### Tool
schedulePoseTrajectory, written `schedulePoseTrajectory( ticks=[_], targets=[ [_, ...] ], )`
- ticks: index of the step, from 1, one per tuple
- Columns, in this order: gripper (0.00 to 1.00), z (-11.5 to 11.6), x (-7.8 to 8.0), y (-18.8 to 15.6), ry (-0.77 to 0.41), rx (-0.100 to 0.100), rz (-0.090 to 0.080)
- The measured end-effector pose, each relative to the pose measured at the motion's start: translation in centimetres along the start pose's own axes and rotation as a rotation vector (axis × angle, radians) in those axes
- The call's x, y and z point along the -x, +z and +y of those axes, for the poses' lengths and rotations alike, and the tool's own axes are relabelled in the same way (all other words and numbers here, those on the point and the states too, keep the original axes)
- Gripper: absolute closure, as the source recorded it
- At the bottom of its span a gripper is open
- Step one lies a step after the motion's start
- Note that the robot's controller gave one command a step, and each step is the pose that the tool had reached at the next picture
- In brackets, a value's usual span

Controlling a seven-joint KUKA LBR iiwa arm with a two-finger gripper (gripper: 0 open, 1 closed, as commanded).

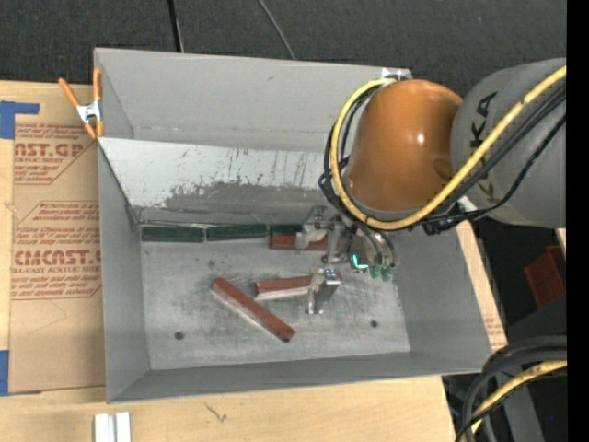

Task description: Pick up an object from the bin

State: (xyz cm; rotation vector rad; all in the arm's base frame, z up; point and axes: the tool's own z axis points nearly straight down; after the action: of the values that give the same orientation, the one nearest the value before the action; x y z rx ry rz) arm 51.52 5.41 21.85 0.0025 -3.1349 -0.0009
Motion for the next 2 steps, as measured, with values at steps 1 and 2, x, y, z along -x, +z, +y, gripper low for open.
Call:
schedulePoseTrajectory(
  ticks=[1, 2],
  targets=[
    [0.0, 0.0, 0.2, -0.4, 0.001, 0.001, -0.008],
    [0.0, -2.6, 4.4, 4.3, -0.022, 0.0, -0.019]
  ],
)
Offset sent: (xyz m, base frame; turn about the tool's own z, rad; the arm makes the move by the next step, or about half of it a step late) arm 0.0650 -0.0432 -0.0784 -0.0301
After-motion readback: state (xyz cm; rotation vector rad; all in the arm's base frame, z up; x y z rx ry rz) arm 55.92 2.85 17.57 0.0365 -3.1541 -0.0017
